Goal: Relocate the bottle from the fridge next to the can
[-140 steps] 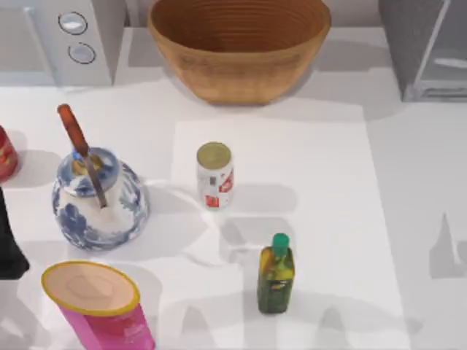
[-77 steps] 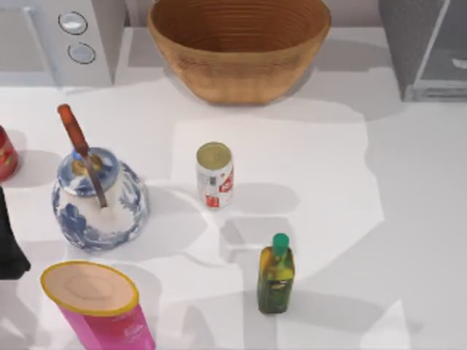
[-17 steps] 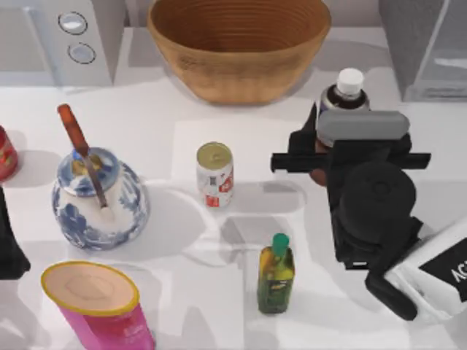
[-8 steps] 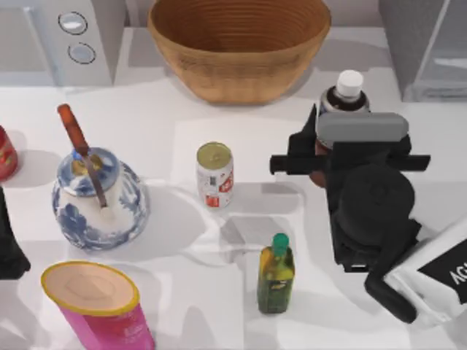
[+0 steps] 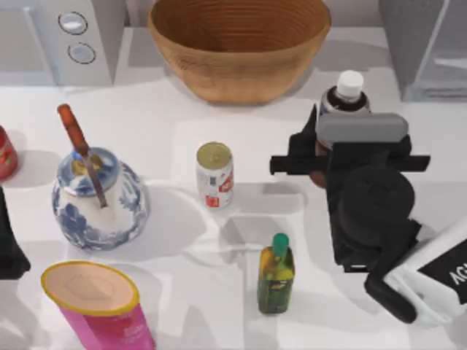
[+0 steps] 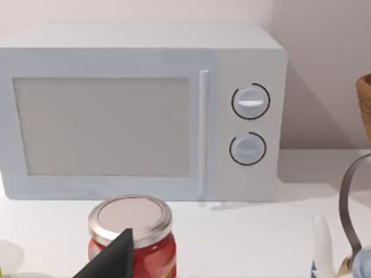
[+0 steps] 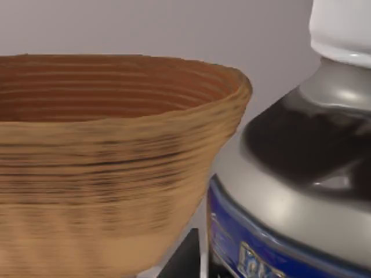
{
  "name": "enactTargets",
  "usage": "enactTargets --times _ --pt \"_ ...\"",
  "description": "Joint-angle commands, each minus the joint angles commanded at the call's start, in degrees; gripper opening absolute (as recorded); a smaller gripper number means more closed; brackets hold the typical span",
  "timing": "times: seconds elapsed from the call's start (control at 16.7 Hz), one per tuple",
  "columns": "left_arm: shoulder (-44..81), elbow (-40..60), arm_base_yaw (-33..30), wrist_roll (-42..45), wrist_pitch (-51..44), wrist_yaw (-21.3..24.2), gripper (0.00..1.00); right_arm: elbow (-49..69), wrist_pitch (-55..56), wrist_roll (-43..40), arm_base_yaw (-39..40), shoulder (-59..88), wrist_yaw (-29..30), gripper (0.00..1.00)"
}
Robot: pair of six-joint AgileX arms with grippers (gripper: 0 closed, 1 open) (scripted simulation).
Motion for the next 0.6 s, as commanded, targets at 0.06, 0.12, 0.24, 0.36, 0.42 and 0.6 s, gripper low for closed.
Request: enactTargets --times 0.06,0.12,0.24,0.36,0.42,0.6 --pt "0.0 0.0 0.0 0.0 0.0 0.0 1.0 0.0 0.0 0.0 0.0 0.0 0.0 0.53" --pt "0.0 0.0 0.0 0.0 0.0 0.0 1.0 0.0 0.0 0.0 0.0 0.0 0.0 0.6" --pt "0.0 0.0 0.0 0.0 0.0 0.0 1.0 0.0 0.0 0.0 0.0 0.0 0.0 0.75" --pt "0.0 0.0 0.0 0.0 0.0 0.0 1.0 0.0 0.0 0.0 0.0 0.0 0.0 0.9" --pt "0.0 0.0 0.0 0.0 0.0 0.0 1.0 0.0 0.0 0.0 0.0 0.0 0.0 0.98" --pt "0.0 0.0 0.0 0.0 0.0 0.0 1.0 0.0 0.0 0.0 0.0 0.0 0.0 1.0"
